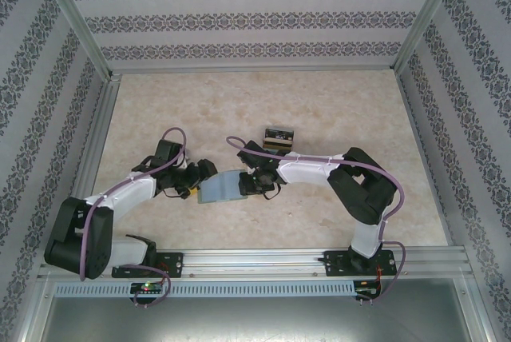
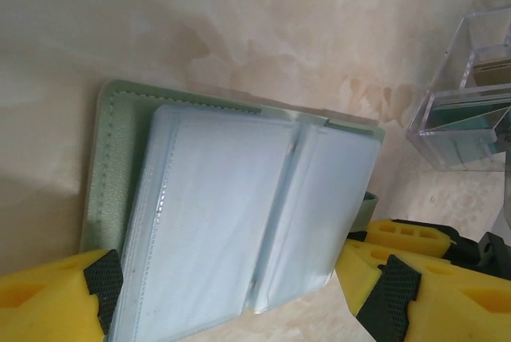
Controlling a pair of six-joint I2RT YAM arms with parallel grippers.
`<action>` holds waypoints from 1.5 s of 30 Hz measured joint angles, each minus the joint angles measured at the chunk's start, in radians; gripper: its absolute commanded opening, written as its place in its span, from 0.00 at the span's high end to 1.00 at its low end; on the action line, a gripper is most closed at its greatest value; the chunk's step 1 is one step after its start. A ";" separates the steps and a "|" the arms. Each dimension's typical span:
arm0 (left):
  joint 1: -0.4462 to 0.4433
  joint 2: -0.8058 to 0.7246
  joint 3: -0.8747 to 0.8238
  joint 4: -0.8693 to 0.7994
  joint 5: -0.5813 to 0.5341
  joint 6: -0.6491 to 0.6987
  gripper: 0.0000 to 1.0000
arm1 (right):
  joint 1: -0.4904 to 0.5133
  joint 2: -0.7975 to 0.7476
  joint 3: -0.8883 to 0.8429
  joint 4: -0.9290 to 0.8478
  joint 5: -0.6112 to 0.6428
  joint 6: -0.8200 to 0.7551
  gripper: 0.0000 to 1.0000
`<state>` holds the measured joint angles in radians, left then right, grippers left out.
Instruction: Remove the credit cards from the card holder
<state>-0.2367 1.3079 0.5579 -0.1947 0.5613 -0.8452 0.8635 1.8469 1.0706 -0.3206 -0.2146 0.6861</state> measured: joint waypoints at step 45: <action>-0.068 -0.101 0.145 -0.069 -0.080 0.012 0.04 | 0.003 -0.061 -0.023 -0.010 0.050 -0.011 0.74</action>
<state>-0.3042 1.2064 0.7029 -0.2638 0.4808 -0.8330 0.8661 1.7863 1.0481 -0.3309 -0.1646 0.6746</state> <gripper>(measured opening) 0.943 0.255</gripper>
